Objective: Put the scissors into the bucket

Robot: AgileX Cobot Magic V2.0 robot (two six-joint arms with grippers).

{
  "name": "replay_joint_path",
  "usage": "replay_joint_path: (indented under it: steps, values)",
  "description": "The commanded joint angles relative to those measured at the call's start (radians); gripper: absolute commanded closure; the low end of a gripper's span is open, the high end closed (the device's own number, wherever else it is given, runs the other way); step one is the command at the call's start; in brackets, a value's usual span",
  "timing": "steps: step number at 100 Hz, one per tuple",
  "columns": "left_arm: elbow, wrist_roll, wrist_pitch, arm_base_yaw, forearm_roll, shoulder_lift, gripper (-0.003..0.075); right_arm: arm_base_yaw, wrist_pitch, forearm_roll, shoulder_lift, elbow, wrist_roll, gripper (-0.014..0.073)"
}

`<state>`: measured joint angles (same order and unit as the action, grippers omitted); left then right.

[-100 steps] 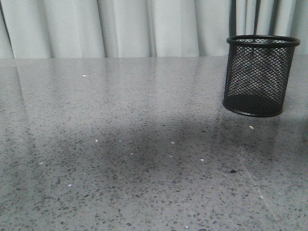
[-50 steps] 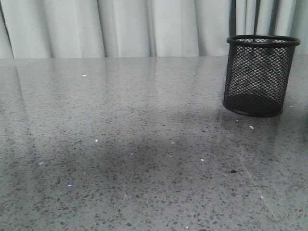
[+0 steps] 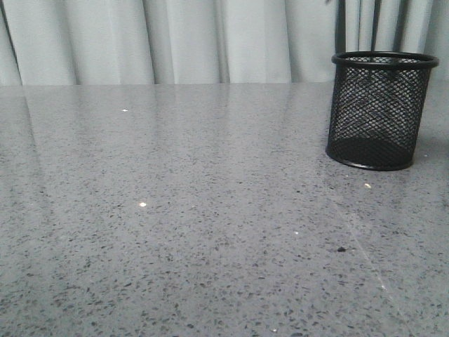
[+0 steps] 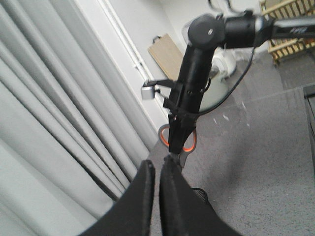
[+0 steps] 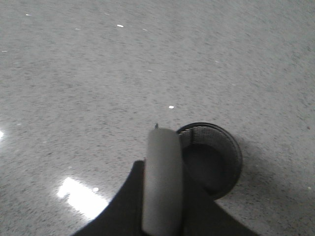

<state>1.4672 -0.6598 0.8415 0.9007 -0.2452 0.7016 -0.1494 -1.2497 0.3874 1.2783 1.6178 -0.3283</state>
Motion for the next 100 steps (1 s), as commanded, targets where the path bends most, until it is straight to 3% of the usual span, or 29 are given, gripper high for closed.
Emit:
replay_joint_path:
  steps: [1, 23, 84, 91, 100]
  values:
    - [-0.012, 0.043, -0.054, -0.003, 0.002, -0.039, 0.074, 0.004, -0.044, -0.007, 0.016, 0.052, 0.026, 0.0649]
    - [-0.119, 0.05, 0.002, -0.008, 0.012, -0.135, 0.074, 0.004, -0.044, -0.18, 0.085, 0.051, 0.115, 0.0649]
    - [-0.23, 0.05, -0.066, -0.008, 0.012, -0.169, 0.074, 0.0, -0.007, -0.168, 0.288, 0.049, 0.115, 0.0645]
    - [-0.234, 0.05, -0.069, -0.008, 0.012, -0.169, 0.074, 0.0, 0.003, -0.166, 0.29, 0.049, 0.115, 0.0606]
    - [-0.243, 0.05, -0.07, -0.008, 0.012, -0.169, 0.074, 0.0, 0.018, -0.166, 0.29, 0.049, 0.115, 0.0494]
